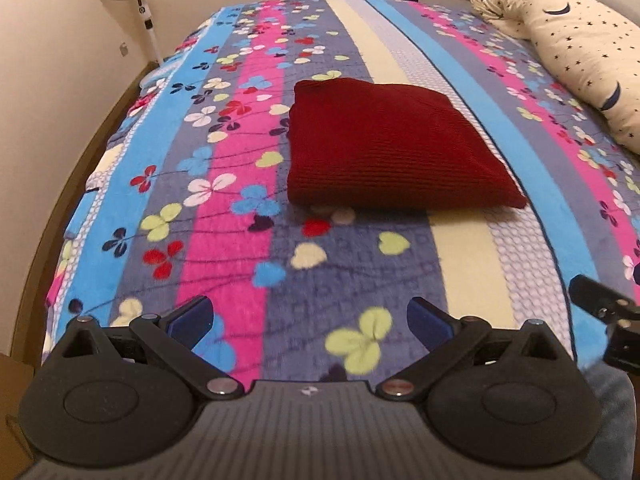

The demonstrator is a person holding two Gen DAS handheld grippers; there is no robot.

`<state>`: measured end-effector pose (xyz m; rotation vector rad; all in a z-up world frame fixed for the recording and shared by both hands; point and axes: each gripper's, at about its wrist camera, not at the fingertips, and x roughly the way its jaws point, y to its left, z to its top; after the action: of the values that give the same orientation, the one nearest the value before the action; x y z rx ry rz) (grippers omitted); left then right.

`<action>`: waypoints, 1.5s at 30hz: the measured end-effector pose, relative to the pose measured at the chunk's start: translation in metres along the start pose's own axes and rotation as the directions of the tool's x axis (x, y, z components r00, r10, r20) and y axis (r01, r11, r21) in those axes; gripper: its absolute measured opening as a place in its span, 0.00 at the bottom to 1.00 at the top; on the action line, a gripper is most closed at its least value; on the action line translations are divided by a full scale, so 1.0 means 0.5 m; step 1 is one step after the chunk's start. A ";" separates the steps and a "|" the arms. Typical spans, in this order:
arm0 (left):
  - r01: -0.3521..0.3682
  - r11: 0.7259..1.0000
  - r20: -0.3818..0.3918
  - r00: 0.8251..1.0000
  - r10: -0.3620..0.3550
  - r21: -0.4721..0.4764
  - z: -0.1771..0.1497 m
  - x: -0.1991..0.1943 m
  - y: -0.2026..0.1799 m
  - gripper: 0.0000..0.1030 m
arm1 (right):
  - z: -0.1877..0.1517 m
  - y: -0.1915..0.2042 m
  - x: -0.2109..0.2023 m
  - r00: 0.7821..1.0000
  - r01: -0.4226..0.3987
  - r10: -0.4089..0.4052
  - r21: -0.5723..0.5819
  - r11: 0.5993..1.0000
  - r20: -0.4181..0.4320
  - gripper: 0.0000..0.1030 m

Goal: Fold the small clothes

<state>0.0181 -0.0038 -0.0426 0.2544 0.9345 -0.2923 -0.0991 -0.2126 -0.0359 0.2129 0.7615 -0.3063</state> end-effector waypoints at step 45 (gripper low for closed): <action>0.030 0.999 0.083 0.996 -0.033 0.031 -0.043 -0.098 -0.019 1.00 | -0.050 0.015 -0.126 0.997 0.028 -0.023 -0.058 0.998 0.075 0.99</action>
<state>-0.0289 0.0011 -0.0155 0.2536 0.8525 -0.3436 -0.1556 -0.1856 -0.0087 0.1357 0.6990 -0.3140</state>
